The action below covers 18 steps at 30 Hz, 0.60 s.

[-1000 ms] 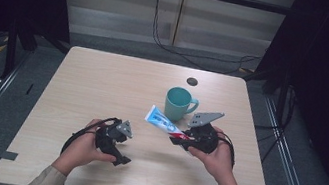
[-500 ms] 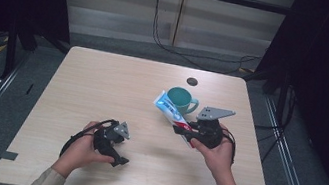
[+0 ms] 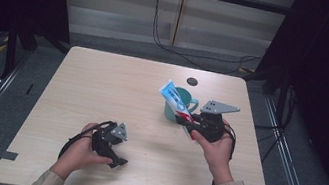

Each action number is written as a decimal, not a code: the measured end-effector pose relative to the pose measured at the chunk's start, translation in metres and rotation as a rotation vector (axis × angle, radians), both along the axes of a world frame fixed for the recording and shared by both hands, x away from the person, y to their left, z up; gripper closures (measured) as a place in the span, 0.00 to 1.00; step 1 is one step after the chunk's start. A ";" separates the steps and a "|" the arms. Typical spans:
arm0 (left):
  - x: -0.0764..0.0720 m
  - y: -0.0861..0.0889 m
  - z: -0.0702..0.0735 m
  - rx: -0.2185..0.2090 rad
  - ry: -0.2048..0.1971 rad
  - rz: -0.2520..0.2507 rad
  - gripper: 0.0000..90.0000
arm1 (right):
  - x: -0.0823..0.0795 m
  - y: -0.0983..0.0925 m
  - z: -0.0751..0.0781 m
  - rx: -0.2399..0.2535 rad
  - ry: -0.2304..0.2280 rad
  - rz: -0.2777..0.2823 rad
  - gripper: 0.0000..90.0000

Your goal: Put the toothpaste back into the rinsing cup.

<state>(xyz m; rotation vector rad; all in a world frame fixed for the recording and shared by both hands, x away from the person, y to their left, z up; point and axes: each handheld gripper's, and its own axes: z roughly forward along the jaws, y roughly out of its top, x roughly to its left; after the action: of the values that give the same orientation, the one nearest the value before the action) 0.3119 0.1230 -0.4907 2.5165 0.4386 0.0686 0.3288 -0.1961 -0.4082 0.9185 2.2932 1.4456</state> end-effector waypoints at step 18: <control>-0.005 0.009 -0.009 -0.087 -0.034 -0.031 0.09 | 0.015 0.007 0.005 0.062 -0.025 -0.045 0.81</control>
<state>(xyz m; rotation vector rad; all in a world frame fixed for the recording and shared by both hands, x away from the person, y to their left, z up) 0.3074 0.1323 -0.4992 2.4327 0.3801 0.0782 0.3442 -0.1886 -0.4032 0.9580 2.2072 1.5080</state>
